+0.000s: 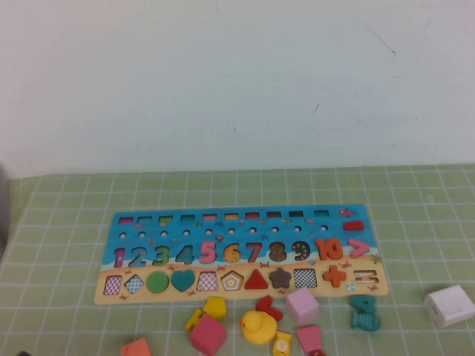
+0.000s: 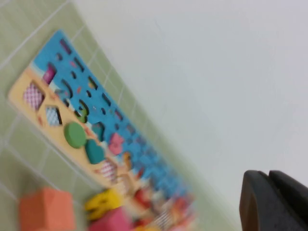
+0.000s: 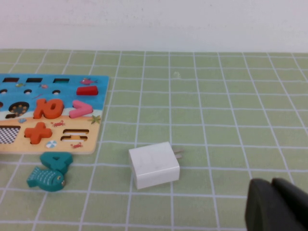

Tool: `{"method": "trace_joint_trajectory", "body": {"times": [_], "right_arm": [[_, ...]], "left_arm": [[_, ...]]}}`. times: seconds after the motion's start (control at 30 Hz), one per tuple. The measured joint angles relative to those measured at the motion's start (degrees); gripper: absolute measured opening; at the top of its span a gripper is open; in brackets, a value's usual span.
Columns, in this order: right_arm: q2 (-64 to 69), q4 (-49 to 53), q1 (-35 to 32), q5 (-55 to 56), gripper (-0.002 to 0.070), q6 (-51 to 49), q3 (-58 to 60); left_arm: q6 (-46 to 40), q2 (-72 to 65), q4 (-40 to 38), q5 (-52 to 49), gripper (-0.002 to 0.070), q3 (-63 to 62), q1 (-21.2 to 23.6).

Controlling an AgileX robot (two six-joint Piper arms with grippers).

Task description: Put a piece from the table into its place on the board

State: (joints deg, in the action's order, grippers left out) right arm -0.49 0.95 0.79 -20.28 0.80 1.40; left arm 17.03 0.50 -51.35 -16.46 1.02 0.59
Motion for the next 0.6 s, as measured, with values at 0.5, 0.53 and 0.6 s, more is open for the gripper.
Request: {"method": "trace_joint_trajectory", "body": {"times": [0.5, 0.53, 0.6], "right_arm": [[0.00, 0.00, 0.00, 0.00, -0.0001, 0.00, 0.00], [0.00, 0.00, 0.00, 0.00, -0.0001, 0.00, 0.00], [0.00, 0.00, 0.00, 0.00, -0.0001, 0.00, 0.00]], "left_arm": [[-49.73, -29.33, 4.63, -35.23, -0.0001, -27.29, -0.46], [-51.46, -32.06, 5.03, -36.89, -0.0001, -28.59, -0.46], [-53.60, -36.61, 5.77, -39.10, -0.0001, -30.53, -0.46]]}}
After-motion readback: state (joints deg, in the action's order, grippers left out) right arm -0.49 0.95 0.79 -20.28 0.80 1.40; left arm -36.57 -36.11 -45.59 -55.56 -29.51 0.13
